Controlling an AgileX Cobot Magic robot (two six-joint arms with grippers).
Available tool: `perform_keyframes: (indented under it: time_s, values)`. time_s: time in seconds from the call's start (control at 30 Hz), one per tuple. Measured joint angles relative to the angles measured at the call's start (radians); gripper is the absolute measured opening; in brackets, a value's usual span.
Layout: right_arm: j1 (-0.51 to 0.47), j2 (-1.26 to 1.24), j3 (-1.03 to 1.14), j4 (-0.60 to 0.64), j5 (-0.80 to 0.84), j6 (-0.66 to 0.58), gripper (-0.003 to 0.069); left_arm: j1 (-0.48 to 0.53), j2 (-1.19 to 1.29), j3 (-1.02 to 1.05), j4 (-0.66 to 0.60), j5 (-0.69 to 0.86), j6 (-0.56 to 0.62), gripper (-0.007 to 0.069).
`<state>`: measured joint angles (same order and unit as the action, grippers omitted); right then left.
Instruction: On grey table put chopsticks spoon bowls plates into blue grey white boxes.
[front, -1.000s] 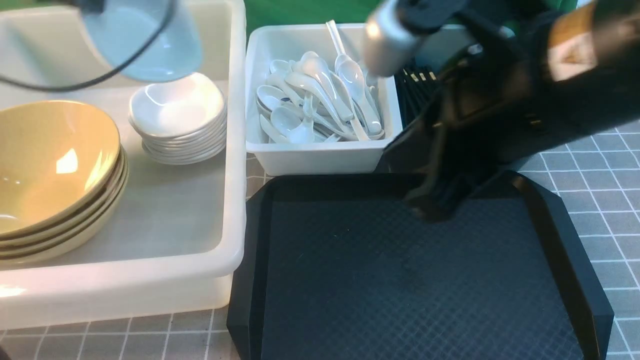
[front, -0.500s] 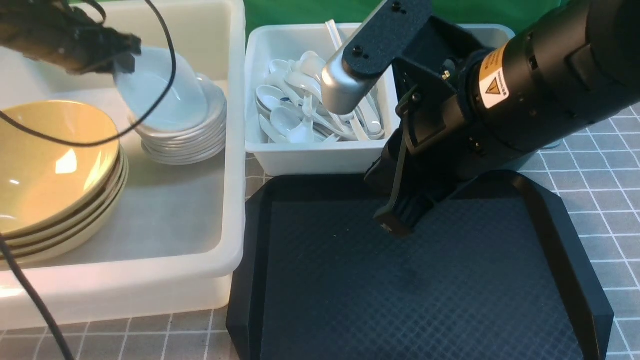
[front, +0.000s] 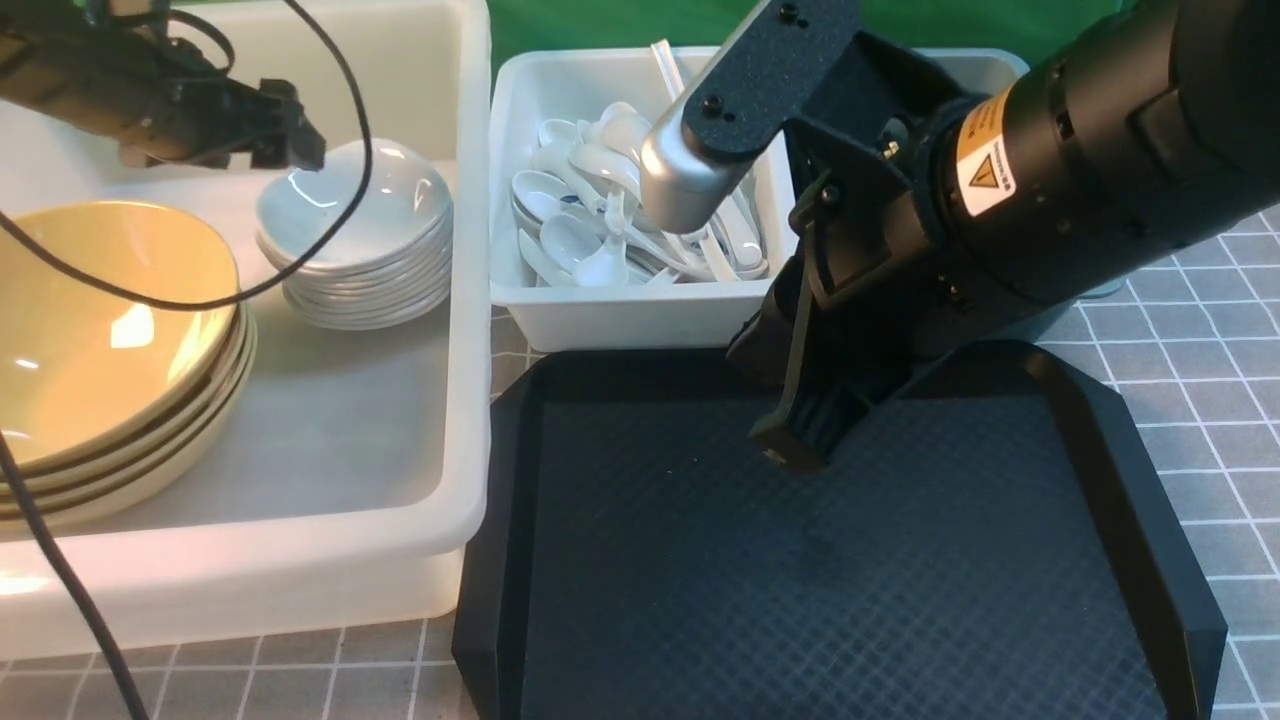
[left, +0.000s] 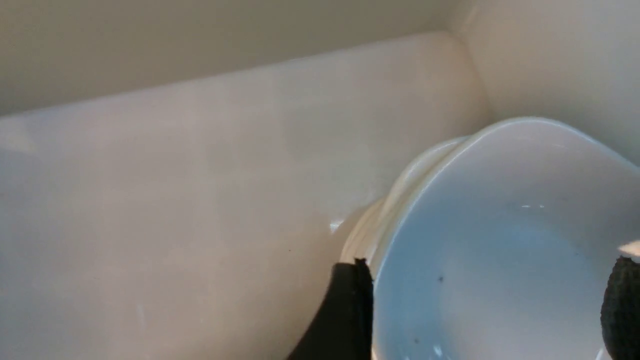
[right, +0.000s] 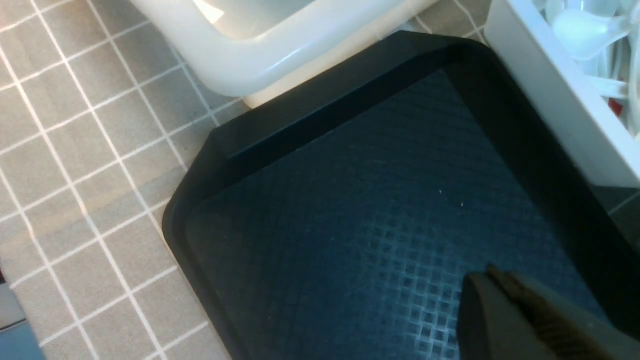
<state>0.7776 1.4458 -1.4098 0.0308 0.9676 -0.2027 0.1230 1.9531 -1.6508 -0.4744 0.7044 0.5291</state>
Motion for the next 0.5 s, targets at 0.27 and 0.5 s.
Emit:
perform_keyframes:
  time_s: [0.27, 0.5]
  values:
    - [0.0, -0.022, 0.0, -0.024, 0.037, 0.007, 0.0034, -0.048, -0.258, -0.052, 0.183, 0.206, -0.073, 0.0071]
    - [0.0, -0.08, 0.0, -0.024, 0.0, 0.029, 0.0034, -0.103, -0.59, 0.1, 0.211, 0.276, -0.148, -0.0009]
